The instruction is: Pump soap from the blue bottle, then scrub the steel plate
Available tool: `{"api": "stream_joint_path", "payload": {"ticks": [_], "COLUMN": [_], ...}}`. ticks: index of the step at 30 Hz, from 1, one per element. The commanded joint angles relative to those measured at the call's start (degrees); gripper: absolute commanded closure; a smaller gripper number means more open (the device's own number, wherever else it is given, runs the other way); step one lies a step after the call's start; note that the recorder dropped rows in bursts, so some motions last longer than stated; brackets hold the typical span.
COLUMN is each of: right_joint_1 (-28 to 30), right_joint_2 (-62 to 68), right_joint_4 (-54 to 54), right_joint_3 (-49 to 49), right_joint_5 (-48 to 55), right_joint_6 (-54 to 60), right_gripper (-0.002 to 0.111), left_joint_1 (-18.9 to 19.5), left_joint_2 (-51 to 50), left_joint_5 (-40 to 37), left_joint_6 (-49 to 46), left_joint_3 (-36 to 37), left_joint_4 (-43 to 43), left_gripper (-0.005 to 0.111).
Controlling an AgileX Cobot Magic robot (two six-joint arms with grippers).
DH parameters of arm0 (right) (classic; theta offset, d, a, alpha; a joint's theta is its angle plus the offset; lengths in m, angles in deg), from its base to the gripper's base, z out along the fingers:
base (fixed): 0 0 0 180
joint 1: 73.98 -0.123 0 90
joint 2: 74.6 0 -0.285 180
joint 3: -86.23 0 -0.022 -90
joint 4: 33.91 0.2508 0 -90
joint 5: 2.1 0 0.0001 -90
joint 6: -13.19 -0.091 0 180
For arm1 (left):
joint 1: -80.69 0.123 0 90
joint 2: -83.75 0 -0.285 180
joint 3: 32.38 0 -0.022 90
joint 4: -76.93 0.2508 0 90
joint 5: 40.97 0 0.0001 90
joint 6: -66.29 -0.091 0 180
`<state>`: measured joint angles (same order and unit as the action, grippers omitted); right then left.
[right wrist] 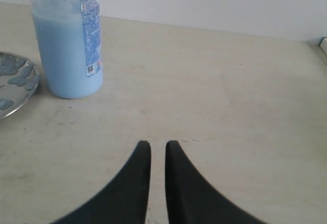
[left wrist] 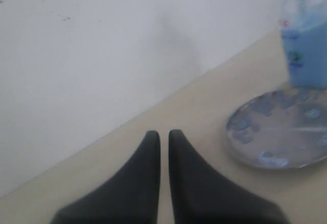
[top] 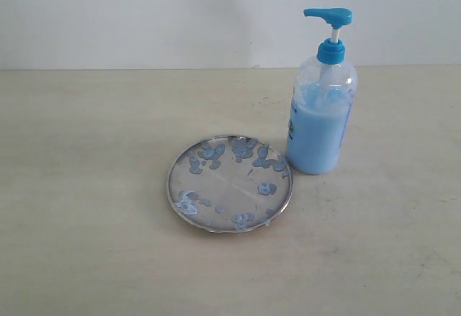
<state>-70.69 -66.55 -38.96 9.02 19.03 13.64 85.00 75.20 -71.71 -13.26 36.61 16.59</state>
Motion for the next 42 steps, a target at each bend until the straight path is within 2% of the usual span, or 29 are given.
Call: {"api": "stream_joint_path", "payload": {"ticks": [1, 6, 9, 12, 14, 16, 18, 20, 21, 23, 25, 28, 29, 42], "right_joint_1": [0.14, 0.14, 0.14, 0.14, 0.14, 0.14, 0.14, 0.14, 0.14, 0.14, 0.14, 0.14, 0.14, 0.14], "right_joint_2": [-0.26, -0.26, -0.26, -0.26, -0.26, -0.26, -0.26, -0.26, -0.26, -0.26, -0.26, -0.26, -0.26, -0.26], "right_joint_4": [0.15, 0.15, 0.15, 0.15, 0.15, 0.15, 0.15, 0.15, 0.15, 0.15, 0.15, 0.15, 0.15, 0.15], "right_joint_3": [-0.01, -0.01, -0.01, -0.01, -0.01, -0.01, -0.01, -0.01, -0.01, -0.01, -0.01, -0.01, -0.01, -0.01], "right_joint_5": [-0.24, -0.24, -0.24, -0.24, -0.24, -0.24, -0.24, -0.24, -0.24, -0.24, -0.24, -0.24, -0.24, -0.24], "right_joint_6": [-0.12, -0.12, -0.12, -0.12, -0.12, -0.12, -0.12, -0.12, -0.12, -0.12, -0.12, -0.12, -0.12, -0.12], "right_gripper": [0.107, 0.107, 0.107, 0.107, 0.107, 0.107, 0.107, 0.107, 0.107, 0.107, 0.107, 0.107, 0.107, 0.107], "left_joint_1": [-0.38, -0.83, -0.83, -0.83, -0.83, -0.83, 0.19, 1.35, 1.97, 2.79, 3.1, 3.1, 3.1, 3.57], "left_joint_2": [0.76, 0.76, 0.76, 0.76, 0.76, 0.76, 0.76, 0.76, 0.76, 0.76, 0.76, 0.76, 0.76, 0.76], "left_joint_5": [-5.24, -4.69, -1.84, 5.65, 11.63, 16.2, 17.88, 15.94, 13.79, 9.97, 7.26, 3.33, 3.5, 2.88], "left_joint_6": [0.23, 0.23, -1.06, -5.13, -4.49, 5.69, 30.13, 57.67, 68.12, 78.69, 80.13, 76.29, 75.22, 73.92], "left_joint_3": [0.29, 0.42, 0.31, 0.06, -0.07, -0.07, 0.03, 0.69, 1.2, 2.5, 4.35, 8.12, 8.12, 8.02], "left_joint_4": [-6.56, -5.81, -5.81, -8.61, -8.54, 0.59, 18.74, 33.79, 39.73, 45.18, 45.28, 43.99, 41.54, 41.77], "left_gripper": [0.102, 0.102, 0.102, 0.102, 0.102, 0.102, 0.102, 0.102, 0.102, 0.102, 0.102, 0.102, 0.102, 0.102]}}
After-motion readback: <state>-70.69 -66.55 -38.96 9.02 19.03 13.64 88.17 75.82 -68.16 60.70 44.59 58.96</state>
